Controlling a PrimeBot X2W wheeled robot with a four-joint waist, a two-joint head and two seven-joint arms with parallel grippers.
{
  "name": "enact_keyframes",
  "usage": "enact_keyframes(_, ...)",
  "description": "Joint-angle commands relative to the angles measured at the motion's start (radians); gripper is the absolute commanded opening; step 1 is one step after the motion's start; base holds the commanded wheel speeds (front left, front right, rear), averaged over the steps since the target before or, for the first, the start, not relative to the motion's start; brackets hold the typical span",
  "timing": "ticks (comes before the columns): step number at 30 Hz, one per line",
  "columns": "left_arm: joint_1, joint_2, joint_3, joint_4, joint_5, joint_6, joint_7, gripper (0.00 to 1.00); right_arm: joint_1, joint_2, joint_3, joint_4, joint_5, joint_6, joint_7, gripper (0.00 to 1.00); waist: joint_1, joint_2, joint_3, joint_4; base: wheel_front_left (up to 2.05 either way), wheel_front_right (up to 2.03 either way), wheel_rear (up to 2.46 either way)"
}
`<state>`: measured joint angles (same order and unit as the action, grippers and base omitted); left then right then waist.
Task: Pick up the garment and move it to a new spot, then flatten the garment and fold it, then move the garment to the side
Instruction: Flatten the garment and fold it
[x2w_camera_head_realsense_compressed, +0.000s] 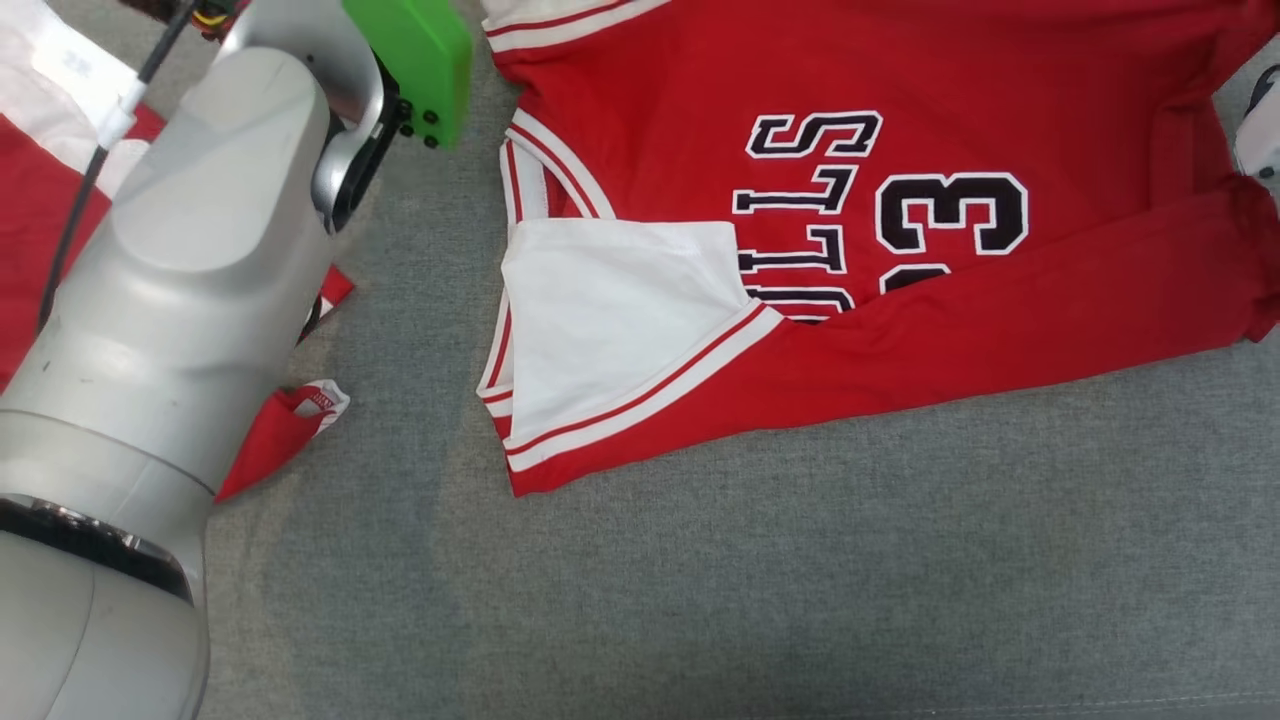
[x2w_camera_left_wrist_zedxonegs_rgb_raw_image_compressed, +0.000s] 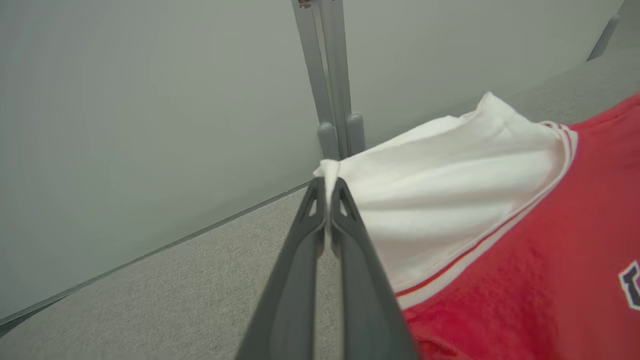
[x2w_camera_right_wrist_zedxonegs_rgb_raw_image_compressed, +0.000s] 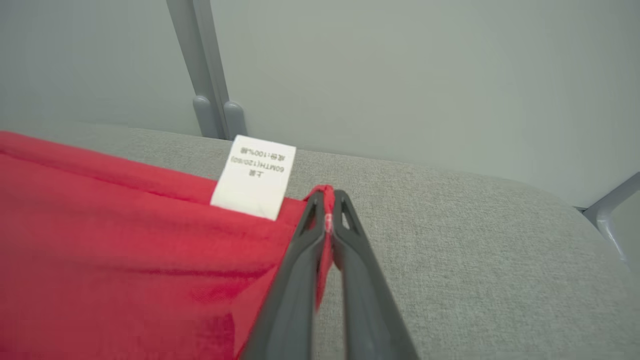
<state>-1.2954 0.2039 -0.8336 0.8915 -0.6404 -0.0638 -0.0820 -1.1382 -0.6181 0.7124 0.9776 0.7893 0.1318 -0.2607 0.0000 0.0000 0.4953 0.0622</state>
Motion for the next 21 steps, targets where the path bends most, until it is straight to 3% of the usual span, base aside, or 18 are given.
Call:
enact_keyframes(1,0.025,0.015,-0.006,0.0,0.006,-0.008,-0.009,0.0,0.034,-0.014,-0.008,-0.016,0.011,-0.002,-0.004,0.0,0.0,0.0,-0.033,0.008,0.0,0.0,0.0)
enact_keyframes(10,0.185,0.08,-0.057,-0.119,-0.024,-0.04,0.03,0.0,0.223,-0.06,-0.042,-0.149,0.054,-0.002,-0.005,0.0,0.0,0.0,-0.133,0.026,0.0,0.0,0.0)
enact_keyframes(21,0.493,0.245,-0.104,-0.482,-0.185,-0.047,0.258,0.0,0.418,-0.114,0.024,-0.21,0.165,-0.002,0.034,0.0,0.0,0.0,-0.233,0.031,0.0,0.0,0.0)
